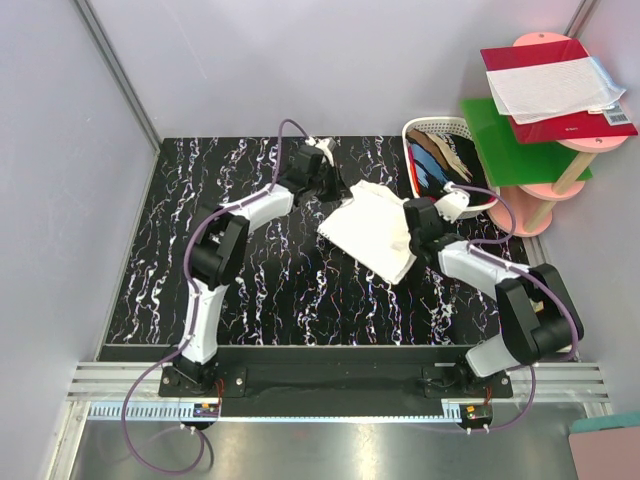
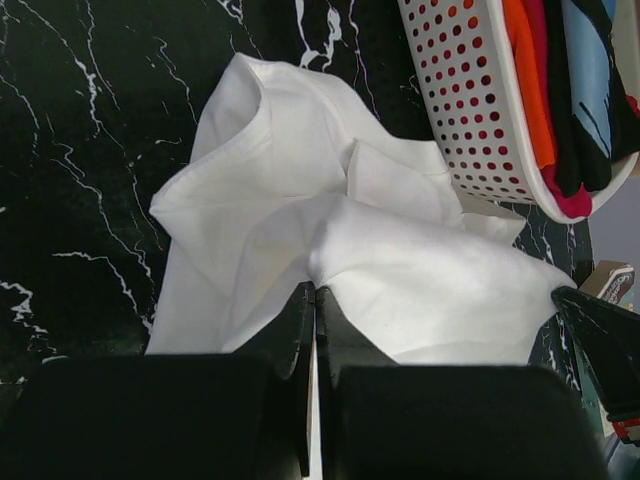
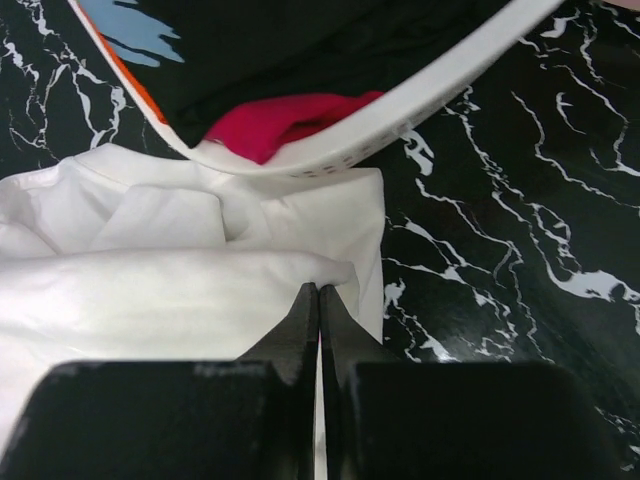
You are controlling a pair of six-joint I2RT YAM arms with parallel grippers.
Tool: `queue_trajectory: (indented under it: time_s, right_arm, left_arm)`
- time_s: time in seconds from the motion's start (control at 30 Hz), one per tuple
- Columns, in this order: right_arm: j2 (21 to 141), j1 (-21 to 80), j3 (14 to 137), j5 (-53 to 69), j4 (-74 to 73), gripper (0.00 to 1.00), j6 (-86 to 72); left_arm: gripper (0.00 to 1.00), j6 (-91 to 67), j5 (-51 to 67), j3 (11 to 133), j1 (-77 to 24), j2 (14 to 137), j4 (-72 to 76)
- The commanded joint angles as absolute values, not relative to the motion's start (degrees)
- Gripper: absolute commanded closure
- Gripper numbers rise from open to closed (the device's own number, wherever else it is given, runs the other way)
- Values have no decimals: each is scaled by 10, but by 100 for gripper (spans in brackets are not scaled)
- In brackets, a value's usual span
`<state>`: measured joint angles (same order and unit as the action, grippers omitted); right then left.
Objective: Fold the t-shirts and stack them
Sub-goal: Fold the tshirt
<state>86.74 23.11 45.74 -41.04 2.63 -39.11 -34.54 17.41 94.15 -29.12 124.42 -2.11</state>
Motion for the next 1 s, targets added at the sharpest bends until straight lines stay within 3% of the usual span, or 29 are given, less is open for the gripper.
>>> queue_trajectory:
  time_s: [0.0,0.17,0.2,0.23,0.3,0.33,0.4,0.63,0.87,0.93,0.97]
  right_arm:
    - [806,222,423,-467,9,100,-424]
    - [823,174,420,-425,4,100,-433]
    - [843,166,430,-422,4,100,-435]
    - [854,157,435,-416,-21,100,-438]
    - [886,145,454,-403,-33,100,-441]
    - [896,139,458,-389,-42,100,-449]
    - [920,123,467,-369,-43,100,-454]
    - [944,115,497,-350,-47,100,-435]
    - [959,110,506,-338,-47,100,-435]
    - [962,110,508,-336,-47,100,-434]
    - [963,111,511,-336,-47,100,-433]
  left_arm:
    - [100,-348,187,971,-305,1249,-17]
    - [99,-350,202,1021,-316,1283,-40]
    - [92,-346,211,1031,-317,1288,-46]
    - [77,-345,217,1045,-318,1296,-51]
    - [32,-342,225,1047,-319,1296,-70]
    - [17,-340,222,1028,-319,1278,-76]
    - [1,-328,191,985,-319,1243,-69]
    - [1,-293,138,773,-319,1028,-18]
    - [4,-301,134,736,-325,947,48]
    - [17,-304,160,779,-330,983,44]
    - [89,-313,181,795,-336,1003,43]
